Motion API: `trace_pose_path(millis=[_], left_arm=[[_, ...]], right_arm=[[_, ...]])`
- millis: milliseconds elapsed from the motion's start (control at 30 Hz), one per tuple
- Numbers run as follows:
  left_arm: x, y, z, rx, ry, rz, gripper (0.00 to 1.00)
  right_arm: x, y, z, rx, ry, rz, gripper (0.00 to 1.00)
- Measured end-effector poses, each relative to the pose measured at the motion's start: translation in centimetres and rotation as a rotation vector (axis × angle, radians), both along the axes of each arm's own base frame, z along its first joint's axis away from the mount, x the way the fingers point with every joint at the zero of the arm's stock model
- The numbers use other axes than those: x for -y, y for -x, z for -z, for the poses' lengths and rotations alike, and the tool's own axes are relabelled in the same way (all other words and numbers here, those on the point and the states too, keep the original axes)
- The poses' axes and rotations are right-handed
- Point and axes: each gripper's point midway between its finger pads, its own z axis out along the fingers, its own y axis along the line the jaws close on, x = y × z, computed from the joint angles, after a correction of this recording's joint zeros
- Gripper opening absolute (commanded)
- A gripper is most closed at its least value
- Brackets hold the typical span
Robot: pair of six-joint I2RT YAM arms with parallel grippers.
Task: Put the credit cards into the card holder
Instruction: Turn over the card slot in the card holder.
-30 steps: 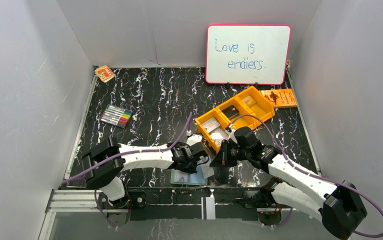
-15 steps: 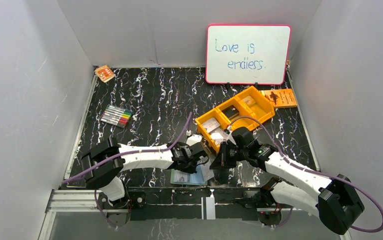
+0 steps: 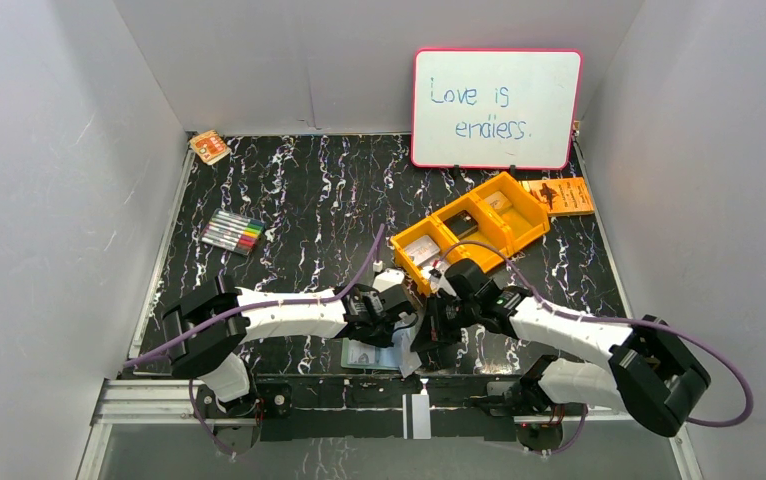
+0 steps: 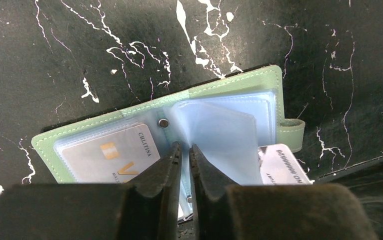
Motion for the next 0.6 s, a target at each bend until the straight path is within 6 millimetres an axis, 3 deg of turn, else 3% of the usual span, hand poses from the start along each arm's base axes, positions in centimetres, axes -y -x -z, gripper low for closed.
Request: trace_pose_path(millis=[200, 433, 600], left_arm=[[-0.3, 0.0, -0.2, 0.000, -0.022, 0.017, 0.42], [-1.1, 0.0, -1.6, 0.011, -0.046, 0.026, 0.65], [-1.0, -0.4, -3.7, 0.045, -0.020, 0.027, 0.70]], right_arm=[[-0.5, 0.5, 0.9, -0.016, 0.015, -0.027, 0.00], [-1.4, 0.2, 0.8, -0.001, -0.008, -0.029, 0.00], [-2.1, 0.3, 1.2, 0.007, 0.002, -0.042, 0.00]])
